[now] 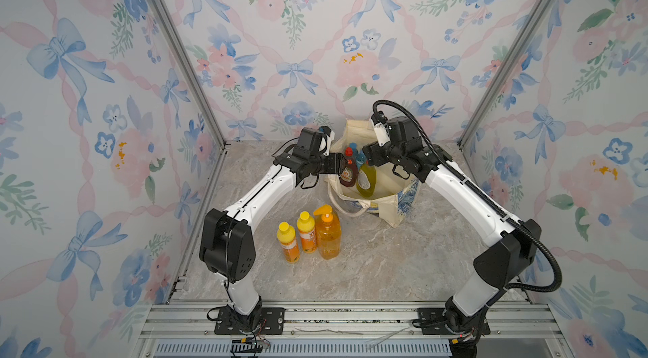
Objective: Pack dish soap into the shopping bag
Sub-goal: Place the bottle of dish soap in the shopping bag, then pick up the bottle of dish soap at the center of the board.
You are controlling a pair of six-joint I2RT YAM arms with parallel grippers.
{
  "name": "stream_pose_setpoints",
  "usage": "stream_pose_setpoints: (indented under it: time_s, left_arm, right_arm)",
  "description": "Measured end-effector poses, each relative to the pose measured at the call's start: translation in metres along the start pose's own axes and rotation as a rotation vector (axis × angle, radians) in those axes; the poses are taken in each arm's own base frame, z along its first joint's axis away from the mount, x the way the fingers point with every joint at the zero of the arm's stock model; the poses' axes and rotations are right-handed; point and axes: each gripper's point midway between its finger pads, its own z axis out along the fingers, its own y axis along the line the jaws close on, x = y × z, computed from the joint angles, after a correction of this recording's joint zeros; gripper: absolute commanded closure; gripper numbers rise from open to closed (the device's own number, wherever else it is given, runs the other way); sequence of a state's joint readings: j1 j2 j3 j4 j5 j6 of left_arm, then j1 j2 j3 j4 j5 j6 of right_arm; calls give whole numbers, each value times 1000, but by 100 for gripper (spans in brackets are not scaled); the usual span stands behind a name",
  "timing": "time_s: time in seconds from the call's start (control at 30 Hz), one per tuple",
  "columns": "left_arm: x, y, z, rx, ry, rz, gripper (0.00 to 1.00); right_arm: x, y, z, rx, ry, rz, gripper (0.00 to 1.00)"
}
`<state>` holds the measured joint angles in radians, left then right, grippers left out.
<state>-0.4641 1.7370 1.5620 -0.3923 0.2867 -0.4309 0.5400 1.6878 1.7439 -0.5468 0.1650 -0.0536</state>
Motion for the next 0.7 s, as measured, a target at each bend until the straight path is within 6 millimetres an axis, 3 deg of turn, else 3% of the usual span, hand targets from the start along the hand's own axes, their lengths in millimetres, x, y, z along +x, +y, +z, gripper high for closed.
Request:
stream_pose_setpoints:
  time_s: [0.17,0.33,0.43,0.5,0.7]
  left_arm:
    - [-9,-5,-14,-3,-38,10,16]
    - [-19,-13,-42,-5,-97,19,10]
    - [-23,-17,-62,-7,-136,20,7]
    - [-25,-18,-77,-15,-164,19,6]
    - [-31,-1,-129,-75,-270,-33,3]
  right_arm:
    - [-11,15,-27,-45,-39,-10,12]
    - [-24,35,-55,-105,-95,-27,7]
    - [-24,43,-63,-129,-108,-34,1]
    - [-23,50,-65,-147,-108,-49,3]
    - [-21,103,-82,-265,-117,-156,3]
